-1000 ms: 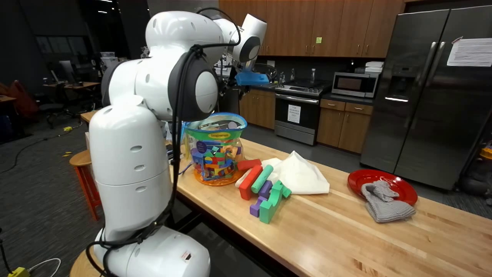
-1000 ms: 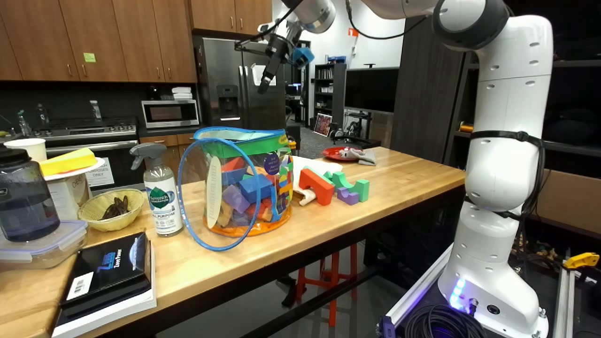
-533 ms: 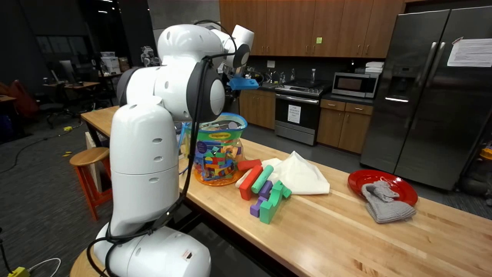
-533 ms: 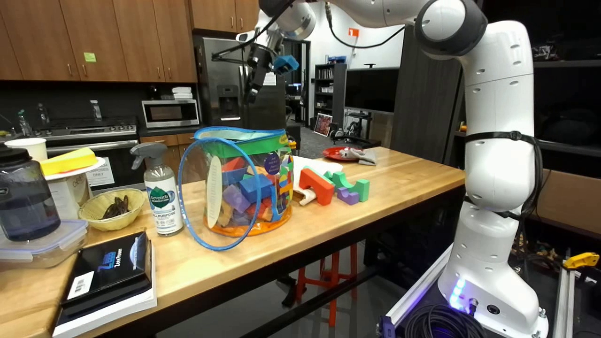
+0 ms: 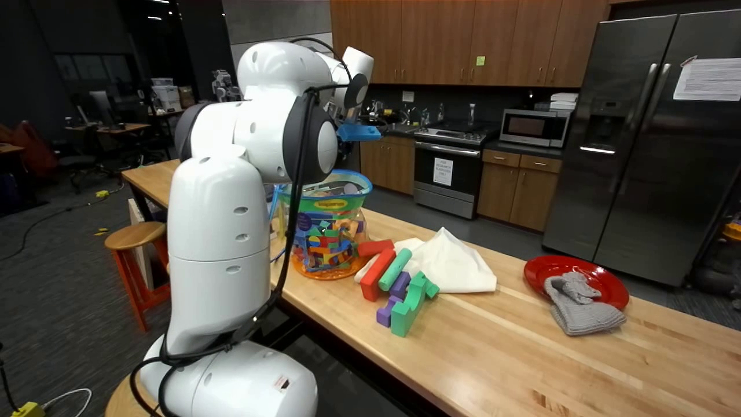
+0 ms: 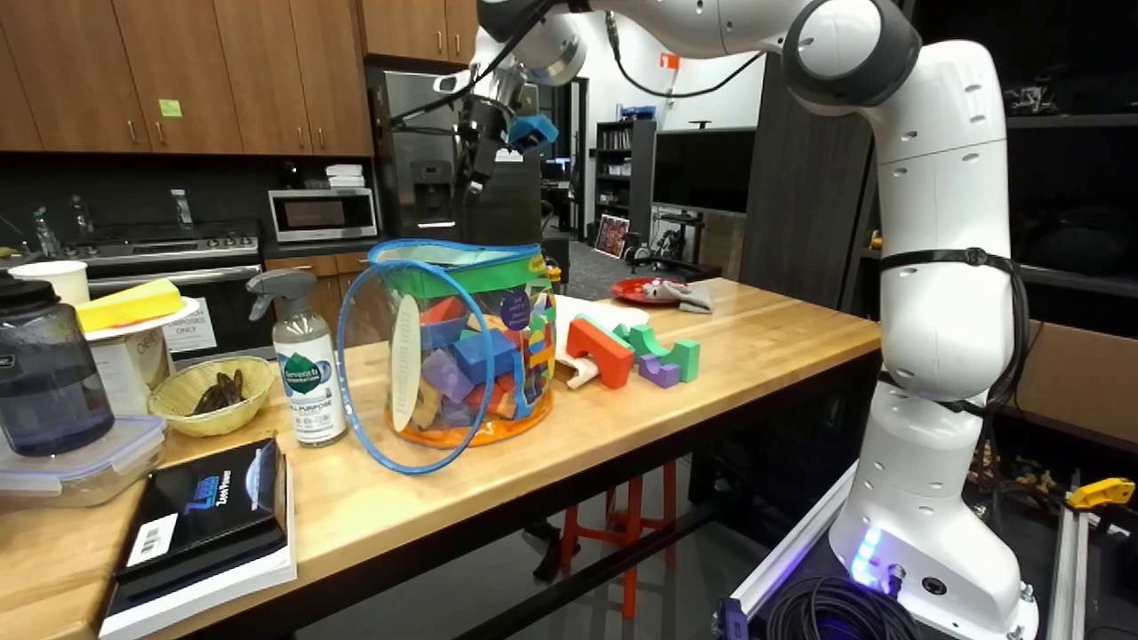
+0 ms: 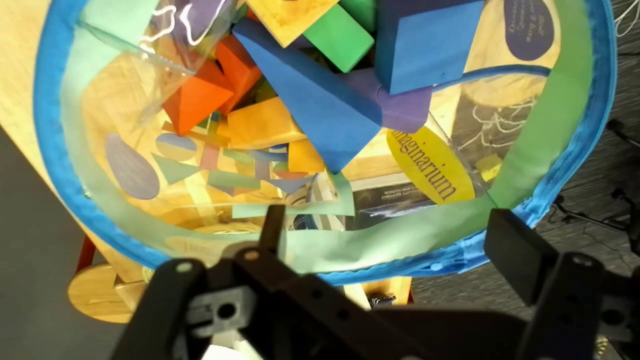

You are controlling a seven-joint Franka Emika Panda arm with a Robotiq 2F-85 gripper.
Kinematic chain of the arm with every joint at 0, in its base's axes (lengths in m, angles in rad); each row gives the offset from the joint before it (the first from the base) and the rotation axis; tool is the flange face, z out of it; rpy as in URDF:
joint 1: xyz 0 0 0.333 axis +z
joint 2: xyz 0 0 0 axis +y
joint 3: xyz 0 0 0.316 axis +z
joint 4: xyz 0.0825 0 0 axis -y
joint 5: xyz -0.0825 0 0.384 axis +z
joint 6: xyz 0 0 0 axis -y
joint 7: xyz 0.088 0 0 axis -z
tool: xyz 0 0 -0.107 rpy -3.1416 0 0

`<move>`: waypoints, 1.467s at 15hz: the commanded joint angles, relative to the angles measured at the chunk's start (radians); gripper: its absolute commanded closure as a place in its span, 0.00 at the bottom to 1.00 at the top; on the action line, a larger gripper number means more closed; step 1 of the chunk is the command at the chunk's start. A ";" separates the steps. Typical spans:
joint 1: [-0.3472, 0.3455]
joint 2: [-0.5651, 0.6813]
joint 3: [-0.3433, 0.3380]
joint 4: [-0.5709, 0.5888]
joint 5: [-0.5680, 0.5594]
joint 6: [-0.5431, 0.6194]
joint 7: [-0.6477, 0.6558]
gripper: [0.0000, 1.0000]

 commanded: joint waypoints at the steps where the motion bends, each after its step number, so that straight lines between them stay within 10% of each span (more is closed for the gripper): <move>1: 0.005 -0.053 0.004 -0.114 -0.034 0.138 0.005 0.00; 6: 0.025 -0.066 0.004 -0.205 -0.170 0.295 0.003 0.00; 12: 0.040 -0.043 0.013 -0.194 -0.330 0.126 0.001 0.00; 22: 0.040 -0.013 0.025 -0.172 -0.299 0.123 0.003 0.00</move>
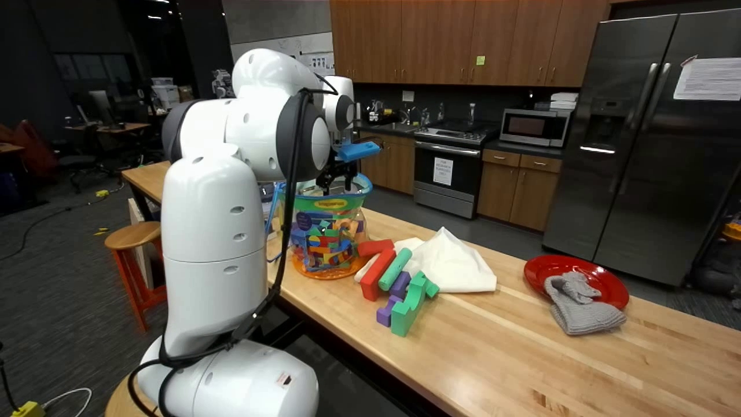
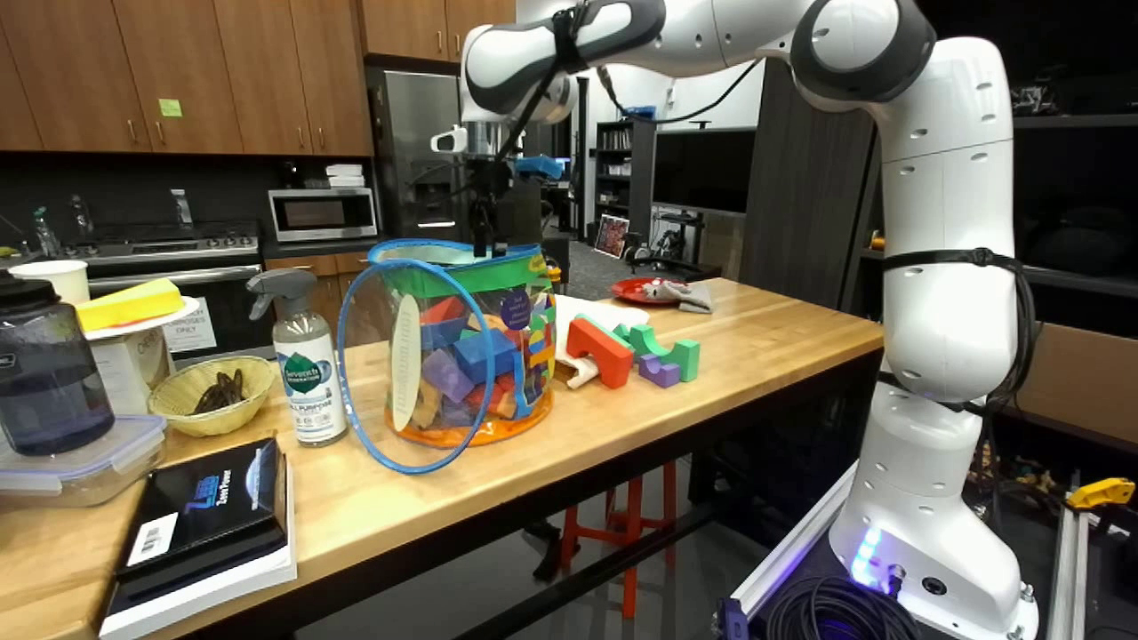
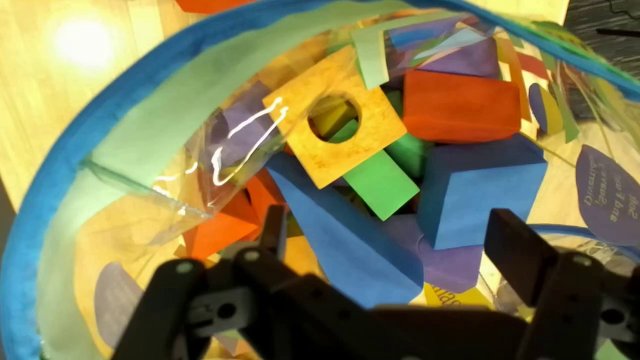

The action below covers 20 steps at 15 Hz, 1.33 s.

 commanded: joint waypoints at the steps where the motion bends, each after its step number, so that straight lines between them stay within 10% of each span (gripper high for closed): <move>1: -0.003 0.013 0.012 0.013 0.015 0.012 0.003 0.00; 20: -0.002 0.059 0.091 -0.171 0.180 0.402 -0.076 0.00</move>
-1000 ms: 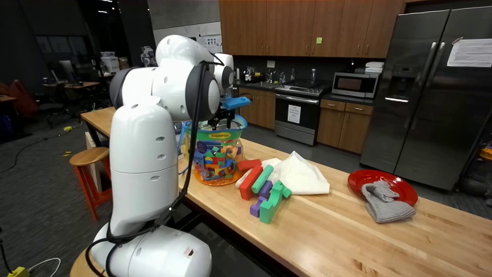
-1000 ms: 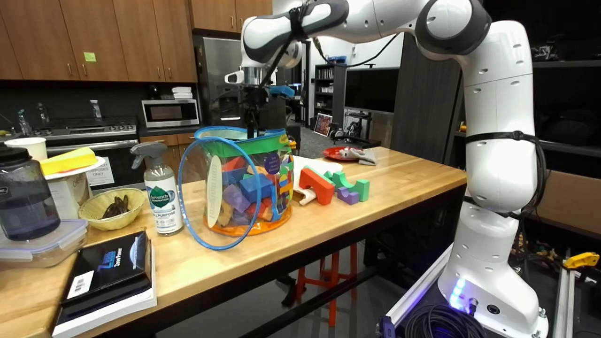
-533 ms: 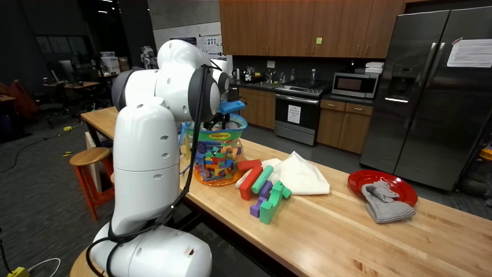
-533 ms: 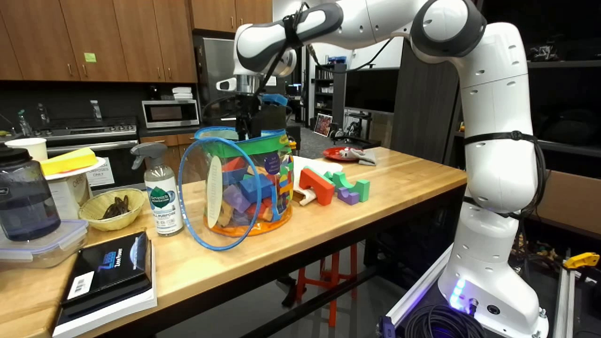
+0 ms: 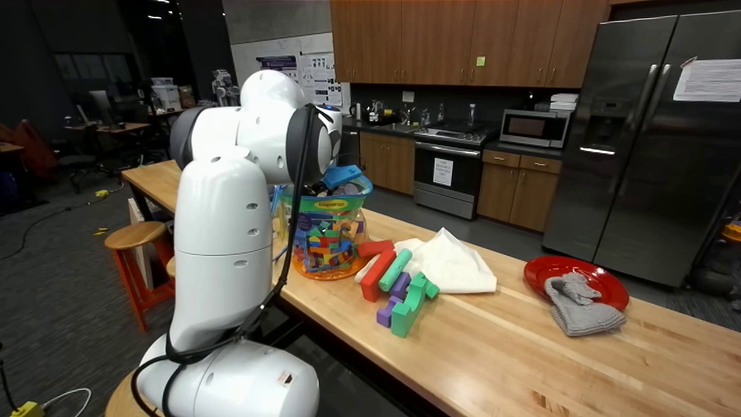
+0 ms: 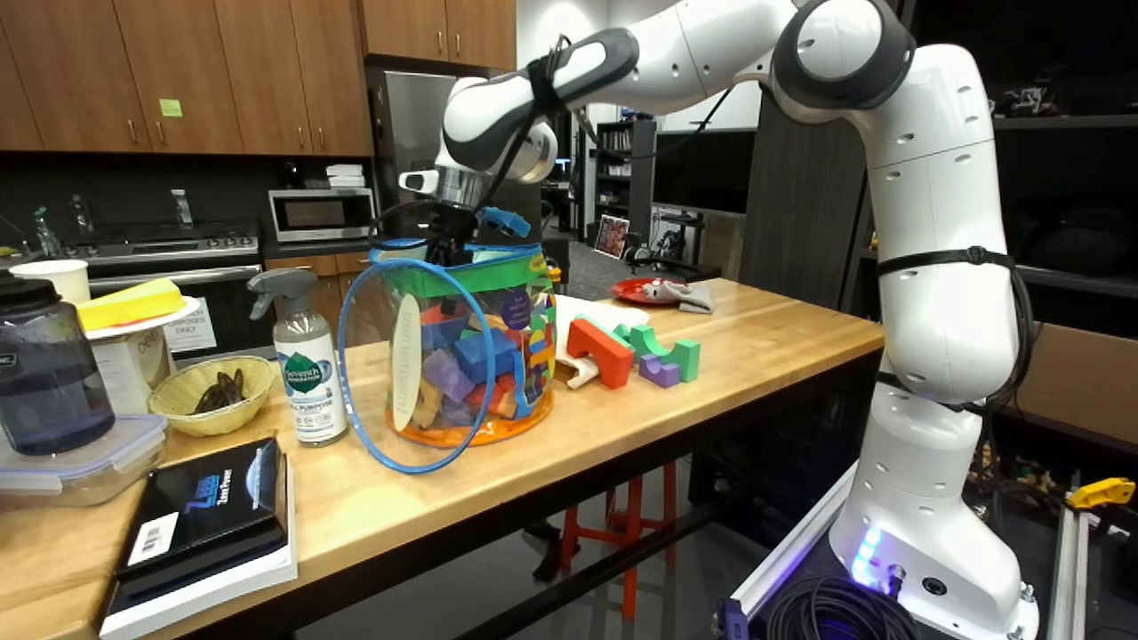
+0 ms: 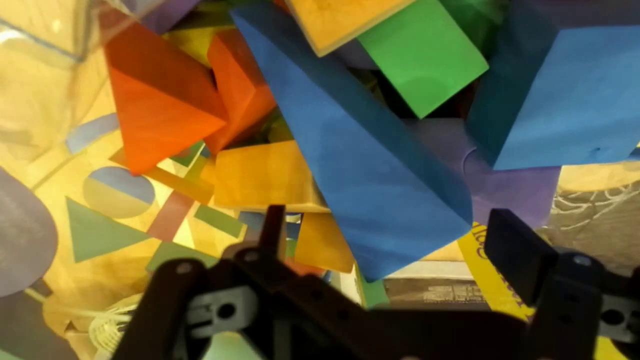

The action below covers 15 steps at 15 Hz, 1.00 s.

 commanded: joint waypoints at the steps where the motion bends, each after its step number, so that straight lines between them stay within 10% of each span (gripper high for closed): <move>1: -0.025 -0.012 0.020 -0.065 0.062 0.088 -0.055 0.00; 14: -0.031 -0.009 0.031 -0.179 0.049 0.231 -0.143 0.00; 15: -0.032 -0.012 0.033 -0.184 0.051 0.230 -0.147 0.14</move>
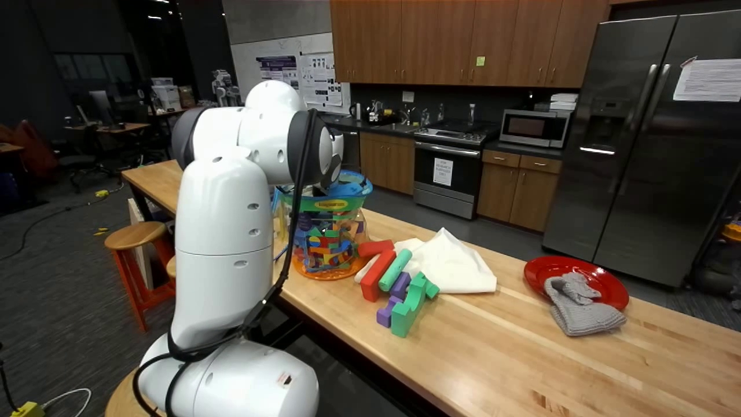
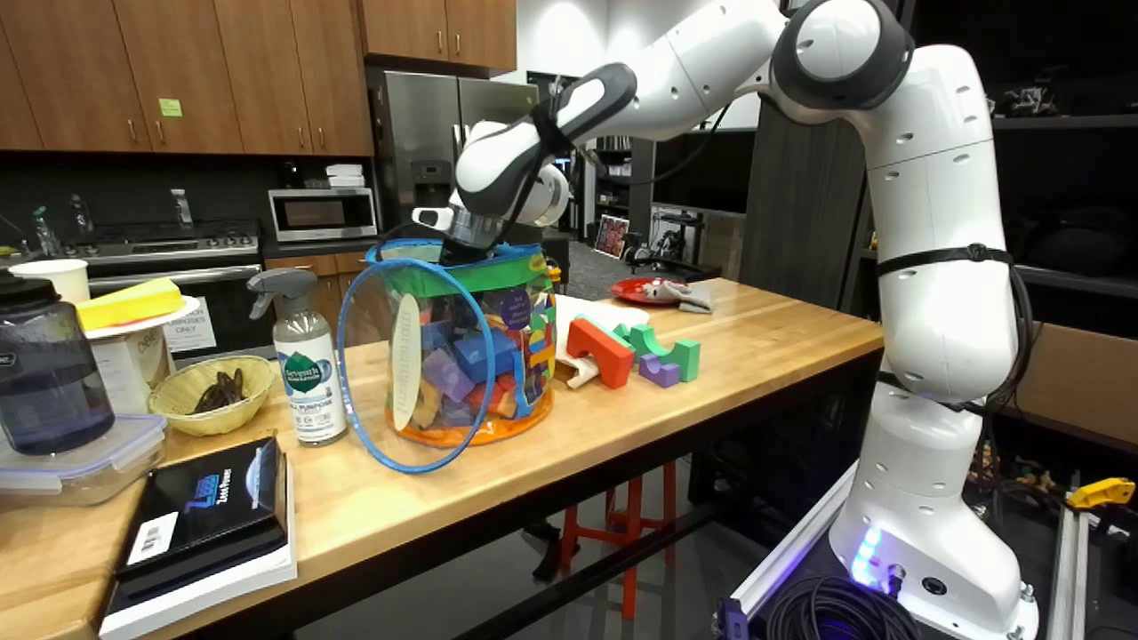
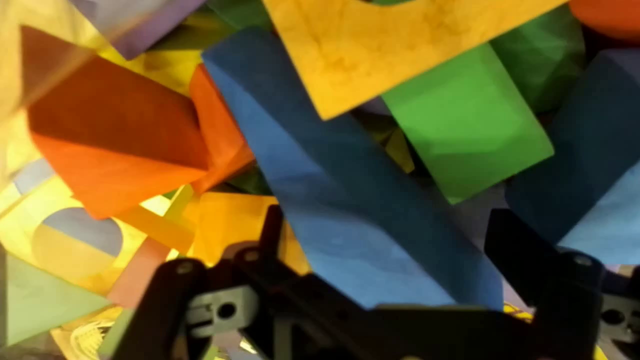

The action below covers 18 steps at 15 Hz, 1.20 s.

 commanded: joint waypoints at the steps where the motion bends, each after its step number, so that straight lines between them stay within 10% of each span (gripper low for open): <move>1: -0.020 -0.018 0.021 -0.029 0.009 0.000 -0.034 0.27; 5: -0.020 -0.024 0.017 -0.033 0.002 0.001 -0.034 0.53; 18: -0.077 -0.058 -0.001 0.085 0.051 -0.137 -0.038 0.75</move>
